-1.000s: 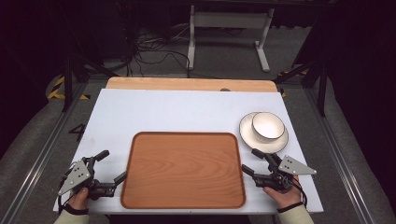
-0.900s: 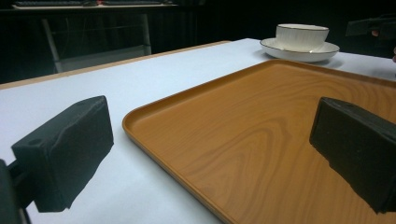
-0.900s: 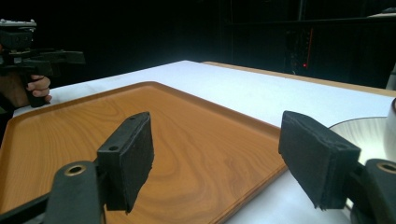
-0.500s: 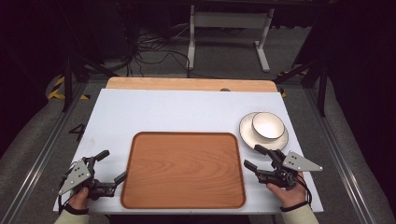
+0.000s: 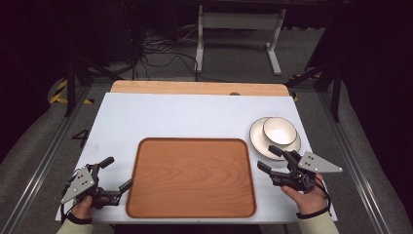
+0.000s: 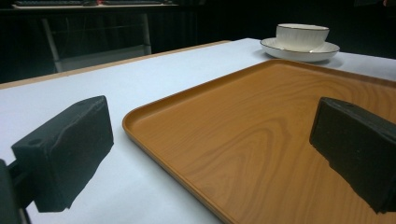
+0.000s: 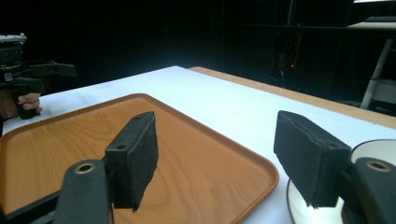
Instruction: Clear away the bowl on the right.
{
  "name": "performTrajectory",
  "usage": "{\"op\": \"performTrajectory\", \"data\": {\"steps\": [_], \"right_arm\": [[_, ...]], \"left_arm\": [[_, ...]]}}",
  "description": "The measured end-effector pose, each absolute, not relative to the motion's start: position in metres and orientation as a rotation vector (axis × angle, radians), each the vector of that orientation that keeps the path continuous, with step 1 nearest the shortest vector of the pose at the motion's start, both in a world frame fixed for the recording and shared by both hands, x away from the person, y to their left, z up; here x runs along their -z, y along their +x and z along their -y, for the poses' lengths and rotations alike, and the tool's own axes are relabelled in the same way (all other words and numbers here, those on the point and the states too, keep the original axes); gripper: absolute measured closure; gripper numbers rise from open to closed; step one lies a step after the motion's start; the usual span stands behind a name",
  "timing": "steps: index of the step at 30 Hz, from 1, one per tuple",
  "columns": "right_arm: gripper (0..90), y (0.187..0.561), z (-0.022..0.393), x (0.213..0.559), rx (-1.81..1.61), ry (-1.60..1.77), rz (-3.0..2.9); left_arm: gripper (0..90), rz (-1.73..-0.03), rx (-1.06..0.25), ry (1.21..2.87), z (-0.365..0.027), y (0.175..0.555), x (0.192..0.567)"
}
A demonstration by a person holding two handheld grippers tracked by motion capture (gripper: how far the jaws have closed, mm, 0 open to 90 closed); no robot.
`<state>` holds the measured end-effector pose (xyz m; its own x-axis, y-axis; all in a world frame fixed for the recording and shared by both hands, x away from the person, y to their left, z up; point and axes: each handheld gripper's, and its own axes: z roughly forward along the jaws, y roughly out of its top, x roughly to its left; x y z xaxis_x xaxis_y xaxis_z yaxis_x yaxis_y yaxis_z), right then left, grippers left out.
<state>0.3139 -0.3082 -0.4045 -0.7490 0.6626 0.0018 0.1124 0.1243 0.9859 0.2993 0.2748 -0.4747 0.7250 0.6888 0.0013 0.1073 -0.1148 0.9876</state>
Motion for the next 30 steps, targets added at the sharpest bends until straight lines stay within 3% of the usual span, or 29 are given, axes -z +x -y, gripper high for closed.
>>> {"op": "performTrajectory", "data": {"steps": [10, 30], "right_arm": [[36.3, 0.325, 0.319, 0.383, -1.596, 0.834, -1.993], [35.1, 0.370, 0.342, 0.368, -1.526, 0.930, -1.912]], "left_arm": [[0.3, -0.654, -0.559, 1.638, -0.275, 0.300, 0.475], [0.3, -0.661, -0.554, 1.640, -0.275, 0.300, 0.475]]}}
